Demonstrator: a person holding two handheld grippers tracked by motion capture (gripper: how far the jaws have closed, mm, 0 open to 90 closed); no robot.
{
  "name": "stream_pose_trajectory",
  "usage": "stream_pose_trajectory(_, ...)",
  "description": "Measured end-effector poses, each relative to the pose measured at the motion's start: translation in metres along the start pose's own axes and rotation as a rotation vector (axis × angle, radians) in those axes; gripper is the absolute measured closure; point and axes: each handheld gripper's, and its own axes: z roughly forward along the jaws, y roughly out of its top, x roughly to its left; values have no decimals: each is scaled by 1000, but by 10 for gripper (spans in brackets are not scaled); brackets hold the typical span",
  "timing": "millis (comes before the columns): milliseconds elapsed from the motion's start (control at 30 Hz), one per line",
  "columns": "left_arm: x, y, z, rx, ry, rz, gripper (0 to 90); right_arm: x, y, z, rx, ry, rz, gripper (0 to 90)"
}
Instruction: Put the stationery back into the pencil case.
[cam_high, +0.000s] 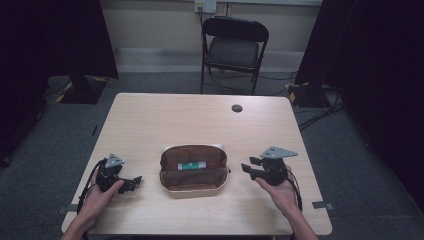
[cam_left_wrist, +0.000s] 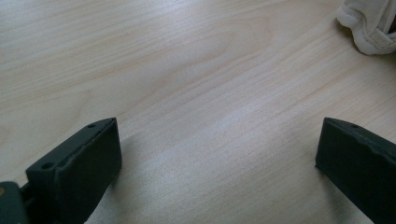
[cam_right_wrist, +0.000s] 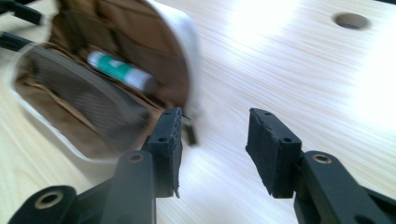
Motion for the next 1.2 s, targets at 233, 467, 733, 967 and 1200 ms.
stream_pose_trajectory(233, 0, 0, 0, 0, 0, 0, 0, -30, -20, -14, 16, -91, 61, 479)
stream_pose_trajectory(467, 0, 0, 0, 0, 1, 1, 0, -61, -42, -15, 48, -203, 159, 388)
stream_pose_trajectory(733, 0, 0, 0, 1, 4, 3, 0, -83, -65, -2, 150, -287, 218, 264)
stream_pose_trajectory(967, 0, 0, 0, 0, 3, 2, 0, -78, -72, 7, 148, -351, 204, 130)
stream_pose_trajectory(1200, 0, 0, 0, 0, 3, 3, 0, -74, -74, 11, 127, -372, 214, 99)
